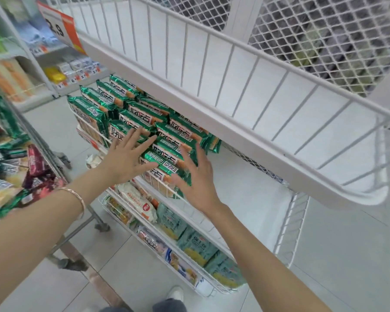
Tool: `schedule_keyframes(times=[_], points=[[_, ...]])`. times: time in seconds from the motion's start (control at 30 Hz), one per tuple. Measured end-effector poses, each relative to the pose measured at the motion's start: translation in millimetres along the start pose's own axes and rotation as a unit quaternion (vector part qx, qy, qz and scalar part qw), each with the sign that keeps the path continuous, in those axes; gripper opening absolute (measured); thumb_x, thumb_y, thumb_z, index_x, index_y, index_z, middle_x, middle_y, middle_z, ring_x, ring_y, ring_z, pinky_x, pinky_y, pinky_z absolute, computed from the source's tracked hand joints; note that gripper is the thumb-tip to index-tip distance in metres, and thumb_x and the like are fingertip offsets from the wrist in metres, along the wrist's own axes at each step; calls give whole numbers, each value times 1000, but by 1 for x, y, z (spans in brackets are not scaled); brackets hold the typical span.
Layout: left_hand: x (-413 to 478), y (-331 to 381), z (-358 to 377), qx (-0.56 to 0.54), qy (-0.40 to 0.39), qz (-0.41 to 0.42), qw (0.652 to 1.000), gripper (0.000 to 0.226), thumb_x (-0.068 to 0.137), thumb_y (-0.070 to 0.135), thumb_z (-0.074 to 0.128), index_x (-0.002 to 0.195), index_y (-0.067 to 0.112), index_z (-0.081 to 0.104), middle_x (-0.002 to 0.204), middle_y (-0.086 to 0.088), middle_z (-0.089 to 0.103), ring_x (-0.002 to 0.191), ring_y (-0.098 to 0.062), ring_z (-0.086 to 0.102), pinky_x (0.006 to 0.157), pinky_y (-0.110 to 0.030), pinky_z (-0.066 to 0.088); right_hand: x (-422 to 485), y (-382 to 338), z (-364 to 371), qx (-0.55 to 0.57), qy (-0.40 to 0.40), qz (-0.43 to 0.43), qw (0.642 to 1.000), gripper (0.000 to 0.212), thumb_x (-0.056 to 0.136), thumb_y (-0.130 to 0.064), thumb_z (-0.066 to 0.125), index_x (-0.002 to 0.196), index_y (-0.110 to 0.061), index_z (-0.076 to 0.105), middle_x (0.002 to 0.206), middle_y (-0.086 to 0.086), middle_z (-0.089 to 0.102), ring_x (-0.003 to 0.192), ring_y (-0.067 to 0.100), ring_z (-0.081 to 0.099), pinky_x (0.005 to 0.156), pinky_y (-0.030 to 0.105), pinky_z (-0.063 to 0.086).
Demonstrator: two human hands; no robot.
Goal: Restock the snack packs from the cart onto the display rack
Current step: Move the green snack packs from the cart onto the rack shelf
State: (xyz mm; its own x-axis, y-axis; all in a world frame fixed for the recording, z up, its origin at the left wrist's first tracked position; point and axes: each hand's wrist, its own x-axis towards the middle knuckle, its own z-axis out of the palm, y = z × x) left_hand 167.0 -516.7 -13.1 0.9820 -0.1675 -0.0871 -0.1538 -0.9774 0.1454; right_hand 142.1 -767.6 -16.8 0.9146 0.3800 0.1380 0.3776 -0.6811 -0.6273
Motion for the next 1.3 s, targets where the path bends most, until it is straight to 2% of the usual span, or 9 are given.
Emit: schedule_keyframes(times=[0.1,0.27,0.37,0.5,0.67,0.8,0.87,0.97,1.3], points=[[-10,-1,4,-17,4,12,1000,83,79,88,-2,151,49,-18,163,0,-24,151,-25,-20,123,-56,-2,17,17,5,-175,-106,-136,969,59,103,-59,32,157,-45,13,168,1,-4,154,21,-15,123,47,-13],[5,-5,7,-4,-19,0,1000,74,87,80,3,150,49,-20,163,0,-23,150,-24,-20,122,-58,7,36,13,8,-215,-127,-96,963,63,100,-62,25,158,-42,12,168,-2,0,154,23,-10,124,55,-2],[7,-8,2,20,-38,6,999,77,86,80,4,150,47,-22,162,-2,-24,149,-23,-21,123,-55,2,36,0,-2,-260,-156,-71,950,63,101,-63,26,157,-44,7,168,-2,-6,154,23,-14,119,62,-11],[-27,-36,2,-16,41,2,999,77,89,79,2,152,42,-21,162,-3,-19,150,-22,-16,122,-47,-5,31,-38,8,-303,-95,-110,942,66,100,-58,34,158,-39,11,168,5,-3,154,27,-10,118,63,-13],[-107,-139,12,-46,9,-97,994,83,83,81,-1,154,40,-16,166,-3,-11,154,-23,-2,123,-49,10,42,-106,81,-292,-109,-157,937,71,96,-54,36,159,-37,7,167,8,-2,154,29,-7,120,61,-10],[-191,-231,24,-53,-14,-213,975,81,93,71,17,160,28,5,167,-9,5,154,-25,10,121,-47,23,53,-163,163,-251,-206,-157,933,79,93,-51,45,159,-35,5,168,8,-4,154,29,-8,120,59,-13],[-237,-270,29,-85,-13,-263,961,78,97,66,29,160,27,4,167,-9,6,153,-27,14,120,-46,26,59,-194,207,-246,-257,-156,921,78,94,-50,48,160,-35,8,168,8,-3,155,27,-7,120,50,-15],[-292,-316,31,-111,-30,-344,932,76,100,61,32,160,24,7,167,-8,4,151,-28,20,115,-45,32,66,-238,265,-249,-310,-153,905,76,94,-44,54,159,-28,16,166,14,5,154,27,0,120,55,-6],[-349,-415,28,-243,37,-468,849,68,102,54,34,157,15,25,164,-11,19,151,-28,17,121,-45,20,133,-329,375,-240,-389,-219,862,68,99,-39,51,158,-24,22,167,11,2,154,28,1,122,56,-5]])
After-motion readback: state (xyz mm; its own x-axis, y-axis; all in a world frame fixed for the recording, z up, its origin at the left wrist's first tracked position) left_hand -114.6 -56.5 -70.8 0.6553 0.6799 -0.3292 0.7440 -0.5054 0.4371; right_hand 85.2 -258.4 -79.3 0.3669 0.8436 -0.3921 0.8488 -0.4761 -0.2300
